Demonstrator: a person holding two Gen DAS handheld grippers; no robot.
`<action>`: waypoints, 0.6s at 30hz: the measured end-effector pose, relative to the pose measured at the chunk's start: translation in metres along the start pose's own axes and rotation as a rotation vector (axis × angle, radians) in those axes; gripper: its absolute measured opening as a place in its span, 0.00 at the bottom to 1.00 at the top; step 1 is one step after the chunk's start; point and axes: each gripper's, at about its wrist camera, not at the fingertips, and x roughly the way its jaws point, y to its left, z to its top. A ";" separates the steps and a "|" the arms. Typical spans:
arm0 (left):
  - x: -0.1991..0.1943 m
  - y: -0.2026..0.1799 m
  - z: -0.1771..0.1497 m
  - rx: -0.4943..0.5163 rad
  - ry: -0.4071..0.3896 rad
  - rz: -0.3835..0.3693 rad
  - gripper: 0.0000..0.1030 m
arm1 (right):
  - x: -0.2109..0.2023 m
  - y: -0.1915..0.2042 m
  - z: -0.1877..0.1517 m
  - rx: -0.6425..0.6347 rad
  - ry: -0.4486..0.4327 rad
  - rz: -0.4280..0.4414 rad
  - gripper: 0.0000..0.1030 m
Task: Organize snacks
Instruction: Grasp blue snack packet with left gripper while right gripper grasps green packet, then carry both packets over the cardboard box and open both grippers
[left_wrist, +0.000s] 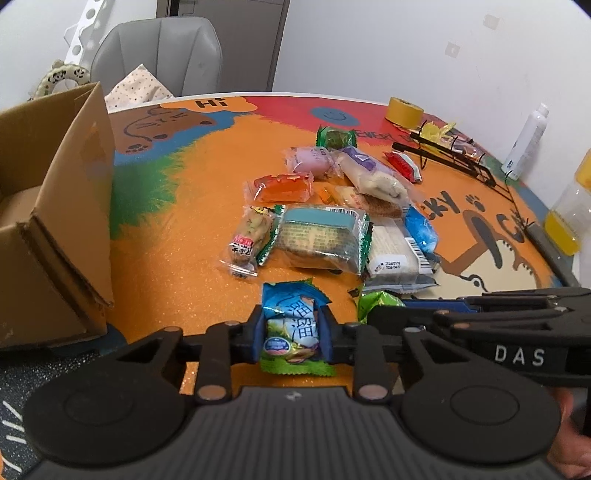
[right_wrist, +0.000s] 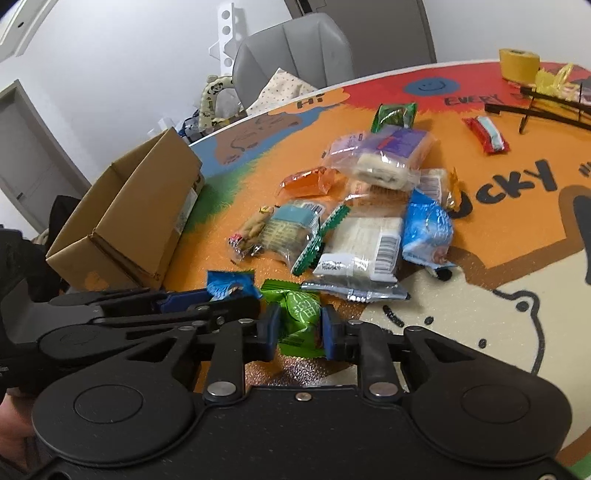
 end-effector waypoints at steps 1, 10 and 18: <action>-0.002 0.001 0.000 0.000 -0.003 0.001 0.26 | -0.001 0.001 0.000 -0.002 -0.001 -0.005 0.21; -0.032 0.010 0.007 -0.007 -0.076 -0.011 0.26 | -0.016 0.020 0.007 -0.024 -0.054 0.003 0.19; -0.063 0.017 0.022 0.006 -0.149 -0.016 0.26 | -0.026 0.040 0.027 -0.045 -0.117 0.011 0.19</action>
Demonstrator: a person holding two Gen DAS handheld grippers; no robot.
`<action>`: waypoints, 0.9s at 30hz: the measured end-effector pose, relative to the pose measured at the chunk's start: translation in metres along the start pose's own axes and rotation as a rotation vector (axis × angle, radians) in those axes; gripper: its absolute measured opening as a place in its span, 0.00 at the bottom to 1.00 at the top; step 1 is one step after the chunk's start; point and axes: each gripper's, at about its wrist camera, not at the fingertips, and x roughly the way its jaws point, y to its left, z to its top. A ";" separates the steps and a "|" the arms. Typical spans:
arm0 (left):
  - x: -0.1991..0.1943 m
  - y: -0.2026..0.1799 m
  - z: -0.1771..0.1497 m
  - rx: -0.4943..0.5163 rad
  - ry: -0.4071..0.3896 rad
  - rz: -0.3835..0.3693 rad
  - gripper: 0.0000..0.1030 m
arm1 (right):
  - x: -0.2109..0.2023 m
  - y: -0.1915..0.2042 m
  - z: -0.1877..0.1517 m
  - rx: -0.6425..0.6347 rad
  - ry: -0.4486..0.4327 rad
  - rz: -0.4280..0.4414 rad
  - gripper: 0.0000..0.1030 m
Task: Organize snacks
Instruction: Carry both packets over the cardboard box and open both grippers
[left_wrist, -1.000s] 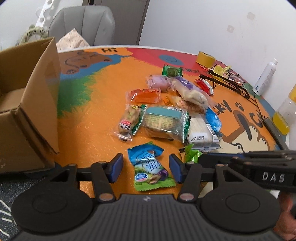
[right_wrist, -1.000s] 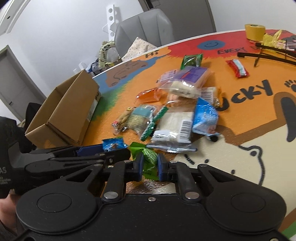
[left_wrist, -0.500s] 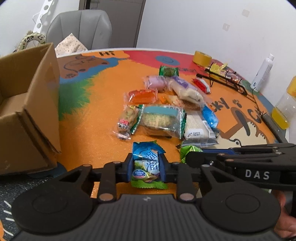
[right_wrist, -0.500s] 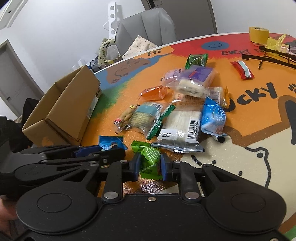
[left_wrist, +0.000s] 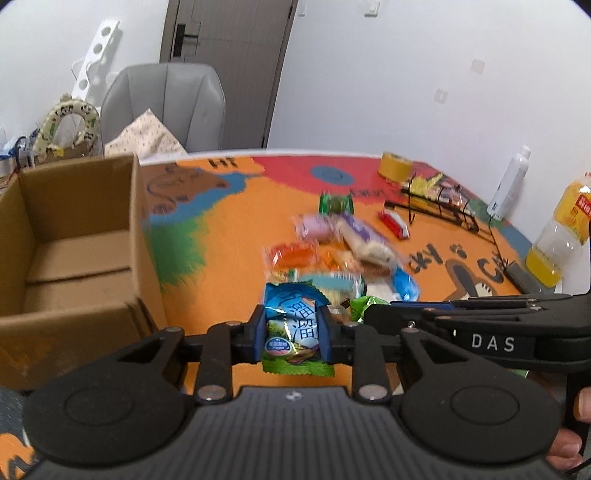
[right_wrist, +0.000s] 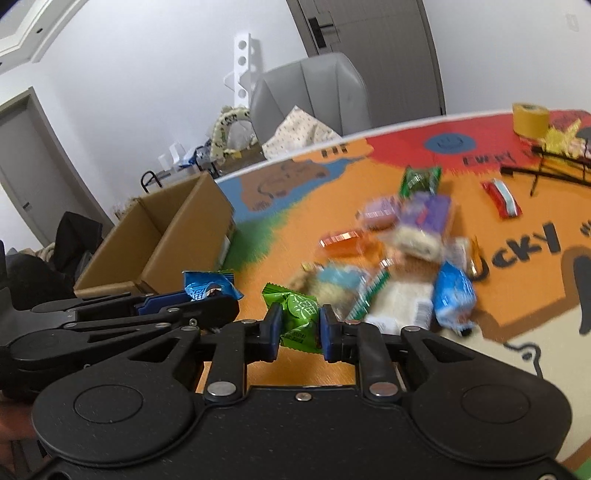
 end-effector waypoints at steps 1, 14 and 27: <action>-0.003 0.002 0.003 -0.001 -0.009 0.003 0.26 | 0.000 0.003 0.003 -0.002 -0.007 0.001 0.19; -0.033 0.043 0.024 -0.045 -0.100 0.065 0.26 | 0.004 0.035 0.034 -0.036 -0.069 0.027 0.19; -0.044 0.093 0.030 -0.124 -0.139 0.098 0.26 | 0.029 0.072 0.047 -0.044 -0.060 0.026 0.19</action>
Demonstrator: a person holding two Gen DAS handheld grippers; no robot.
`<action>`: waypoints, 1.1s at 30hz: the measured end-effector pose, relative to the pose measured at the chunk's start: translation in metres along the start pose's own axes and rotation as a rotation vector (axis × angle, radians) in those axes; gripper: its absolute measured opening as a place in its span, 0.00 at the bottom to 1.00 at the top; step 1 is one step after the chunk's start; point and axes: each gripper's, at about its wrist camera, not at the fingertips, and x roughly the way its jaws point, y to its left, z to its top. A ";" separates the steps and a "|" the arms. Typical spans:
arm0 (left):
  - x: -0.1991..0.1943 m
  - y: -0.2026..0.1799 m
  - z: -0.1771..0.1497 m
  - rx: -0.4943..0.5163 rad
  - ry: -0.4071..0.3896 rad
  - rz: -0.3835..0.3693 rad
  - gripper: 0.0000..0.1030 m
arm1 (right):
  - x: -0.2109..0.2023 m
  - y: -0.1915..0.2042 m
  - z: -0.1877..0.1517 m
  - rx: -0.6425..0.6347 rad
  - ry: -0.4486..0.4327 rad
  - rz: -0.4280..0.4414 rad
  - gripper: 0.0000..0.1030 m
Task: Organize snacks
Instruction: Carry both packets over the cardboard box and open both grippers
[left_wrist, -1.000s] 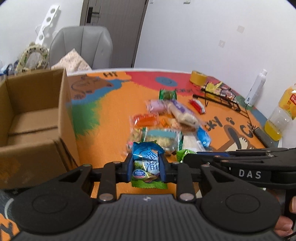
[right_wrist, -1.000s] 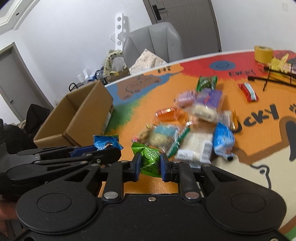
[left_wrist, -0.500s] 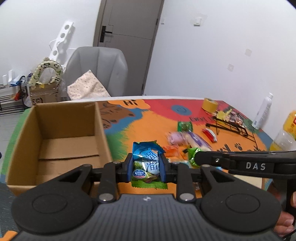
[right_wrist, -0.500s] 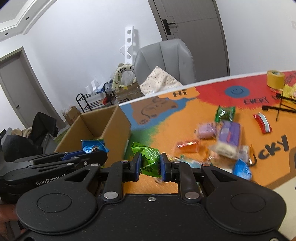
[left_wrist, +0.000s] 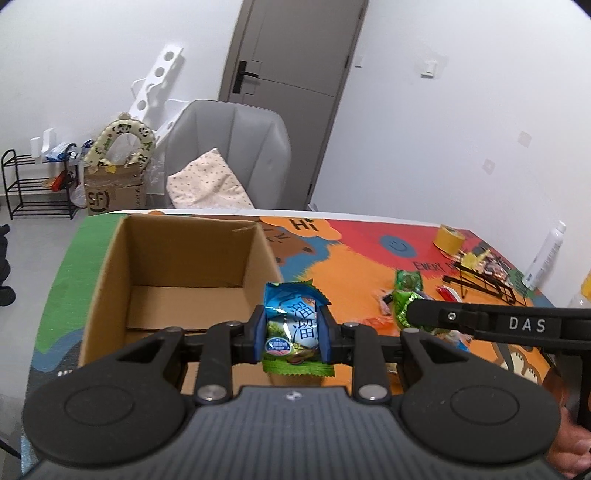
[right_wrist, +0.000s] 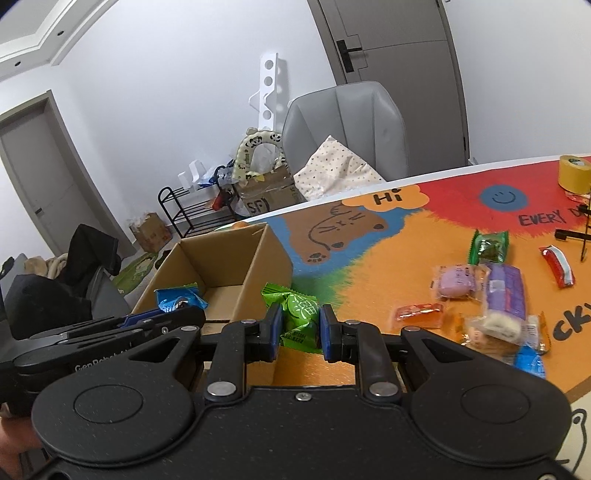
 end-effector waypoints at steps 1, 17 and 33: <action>0.000 0.005 0.001 -0.009 -0.003 0.005 0.26 | 0.002 0.003 0.001 -0.003 -0.001 -0.001 0.19; 0.006 0.071 -0.006 -0.119 0.034 0.065 0.26 | 0.032 0.056 0.011 -0.057 0.006 0.033 0.19; 0.000 0.094 -0.009 -0.088 0.030 0.088 0.27 | 0.055 0.082 0.001 -0.064 0.048 0.077 0.37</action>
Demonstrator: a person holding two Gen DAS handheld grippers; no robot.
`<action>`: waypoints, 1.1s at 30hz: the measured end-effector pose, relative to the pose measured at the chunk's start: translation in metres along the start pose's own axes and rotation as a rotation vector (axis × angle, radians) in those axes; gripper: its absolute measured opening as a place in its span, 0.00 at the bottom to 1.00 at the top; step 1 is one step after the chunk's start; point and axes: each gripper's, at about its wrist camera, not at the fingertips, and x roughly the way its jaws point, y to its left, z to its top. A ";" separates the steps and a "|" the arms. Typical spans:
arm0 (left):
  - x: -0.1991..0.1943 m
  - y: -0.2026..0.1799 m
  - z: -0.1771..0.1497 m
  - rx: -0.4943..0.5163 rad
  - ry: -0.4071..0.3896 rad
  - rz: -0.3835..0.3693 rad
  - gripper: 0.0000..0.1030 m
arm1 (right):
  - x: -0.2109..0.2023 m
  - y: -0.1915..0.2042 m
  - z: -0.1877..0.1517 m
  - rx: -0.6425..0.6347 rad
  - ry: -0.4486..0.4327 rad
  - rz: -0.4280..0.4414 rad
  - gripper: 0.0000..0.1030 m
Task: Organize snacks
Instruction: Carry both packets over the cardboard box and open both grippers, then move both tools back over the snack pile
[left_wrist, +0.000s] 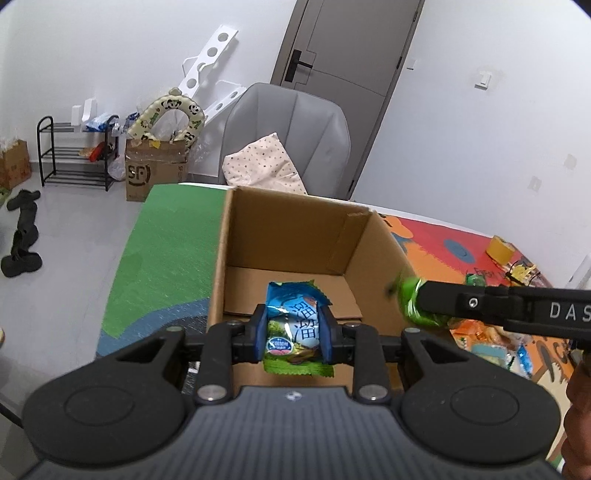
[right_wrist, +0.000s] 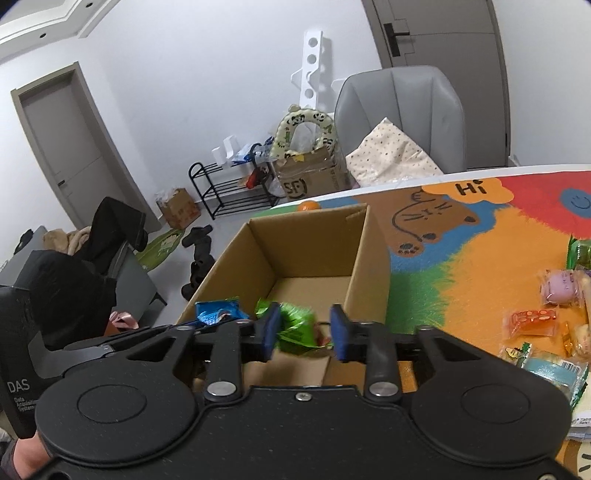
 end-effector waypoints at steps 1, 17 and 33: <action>0.001 -0.002 0.001 0.009 0.002 0.016 0.27 | -0.001 0.001 0.000 -0.003 -0.005 -0.003 0.44; -0.019 -0.019 0.005 -0.019 -0.028 0.045 0.76 | -0.034 -0.026 -0.013 0.046 -0.033 -0.022 0.60; -0.026 -0.081 -0.004 0.046 -0.039 0.005 0.93 | -0.079 -0.077 -0.031 0.101 -0.082 -0.140 1.00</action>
